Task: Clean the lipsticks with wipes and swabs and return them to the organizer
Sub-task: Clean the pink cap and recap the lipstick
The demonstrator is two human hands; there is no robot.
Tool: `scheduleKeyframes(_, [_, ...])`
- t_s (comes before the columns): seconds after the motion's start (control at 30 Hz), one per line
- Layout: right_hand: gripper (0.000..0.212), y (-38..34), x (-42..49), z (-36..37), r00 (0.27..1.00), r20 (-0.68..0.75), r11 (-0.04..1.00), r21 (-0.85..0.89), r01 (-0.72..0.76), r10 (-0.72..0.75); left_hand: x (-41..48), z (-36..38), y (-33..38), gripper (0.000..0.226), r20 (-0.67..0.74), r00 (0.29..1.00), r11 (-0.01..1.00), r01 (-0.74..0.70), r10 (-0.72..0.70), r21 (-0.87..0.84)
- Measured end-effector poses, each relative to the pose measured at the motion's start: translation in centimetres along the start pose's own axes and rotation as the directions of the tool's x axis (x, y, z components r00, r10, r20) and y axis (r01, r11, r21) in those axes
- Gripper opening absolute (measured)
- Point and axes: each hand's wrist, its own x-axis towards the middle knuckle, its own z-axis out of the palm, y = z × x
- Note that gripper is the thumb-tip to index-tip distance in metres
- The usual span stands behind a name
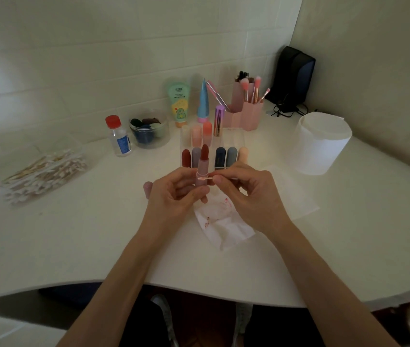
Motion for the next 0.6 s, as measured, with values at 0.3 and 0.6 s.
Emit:
scheduleKeyframes(0.3, [0.018,-0.10,0.00,0.03,0.999,-0.021,0.998,-0.053,0.035,-0.037,-0.06,-0.25,-0.34,0.031,0.080,0.997,0.992,-0.023,0.012,0.126])
scheduleKeyframes(0.6, [0.015,0.00,-0.08,0.42,0.998,-0.026,0.994,-0.086,0.062,-0.064,-0.27,-0.14,0.14,0.045,0.008,0.999,0.996,-0.043,0.042,0.077])
